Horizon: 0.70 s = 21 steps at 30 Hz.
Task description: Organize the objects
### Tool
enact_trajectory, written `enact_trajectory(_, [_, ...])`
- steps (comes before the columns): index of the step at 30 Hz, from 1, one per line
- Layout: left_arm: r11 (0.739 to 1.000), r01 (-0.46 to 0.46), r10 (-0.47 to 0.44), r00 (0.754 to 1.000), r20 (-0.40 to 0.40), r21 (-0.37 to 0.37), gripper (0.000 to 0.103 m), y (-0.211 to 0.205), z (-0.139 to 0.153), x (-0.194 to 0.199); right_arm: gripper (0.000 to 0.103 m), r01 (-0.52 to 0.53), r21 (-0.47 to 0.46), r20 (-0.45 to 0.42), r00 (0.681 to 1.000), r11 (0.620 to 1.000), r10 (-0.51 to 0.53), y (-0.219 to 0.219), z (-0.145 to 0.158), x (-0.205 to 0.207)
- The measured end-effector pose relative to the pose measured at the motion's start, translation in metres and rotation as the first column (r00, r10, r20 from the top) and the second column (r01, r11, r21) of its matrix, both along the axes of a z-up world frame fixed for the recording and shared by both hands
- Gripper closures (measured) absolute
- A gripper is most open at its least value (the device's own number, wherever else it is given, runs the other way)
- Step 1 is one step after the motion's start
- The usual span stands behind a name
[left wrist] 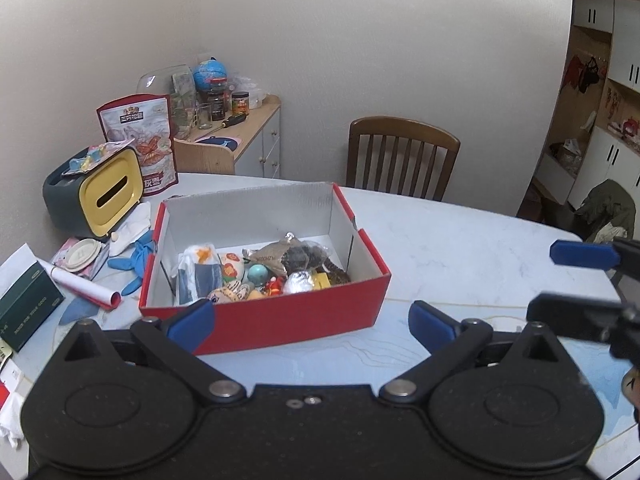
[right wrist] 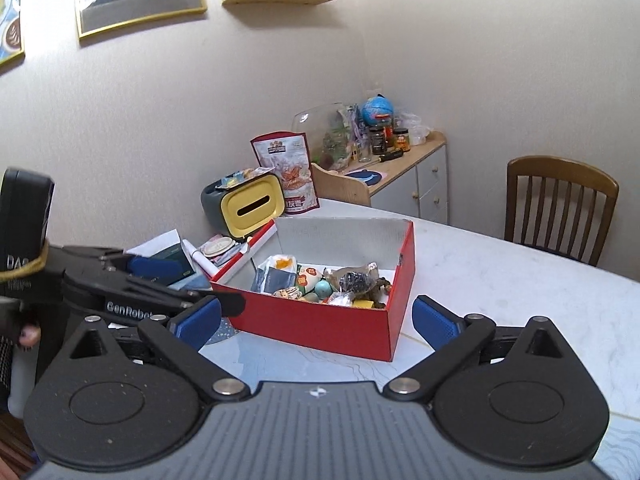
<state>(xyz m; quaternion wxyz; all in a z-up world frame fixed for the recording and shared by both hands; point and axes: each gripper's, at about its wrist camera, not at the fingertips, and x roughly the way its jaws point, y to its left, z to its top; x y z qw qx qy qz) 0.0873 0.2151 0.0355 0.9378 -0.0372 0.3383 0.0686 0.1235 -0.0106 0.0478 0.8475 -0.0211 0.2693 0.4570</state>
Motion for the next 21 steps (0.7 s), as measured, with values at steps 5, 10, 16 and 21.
enact_trajectory(5, [1.0, -0.007, 0.007, 1.0, -0.002, 0.024, 0.0, -0.008, -0.004, -0.006, 0.0, 0.055, -0.005, 0.01, 0.998, 0.998, -0.055, -0.008, -0.001, -0.001])
enact_trajectory(10, [1.0, -0.015, 0.015, 1.0, -0.001, 0.015, 0.0, -0.012, -0.006, -0.01, 0.0, 0.083, -0.011, -0.005, 0.997, 0.997, -0.083, -0.015, -0.007, 0.001])
enact_trajectory(16, [0.999, -0.024, 0.024, 1.0, -0.005, 0.03, 0.0, -0.018, -0.008, -0.01, 0.0, 0.1, -0.018, -0.016, 0.995, 0.995, -0.1, -0.021, -0.012, 0.001])
enact_trajectory(21, [1.0, -0.013, 0.013, 1.0, -0.012, 0.021, 0.0, -0.02, -0.009, -0.01, 0.0, 0.152, -0.043, -0.002, 0.988, 0.987, -0.152, -0.032, -0.022, 0.002])
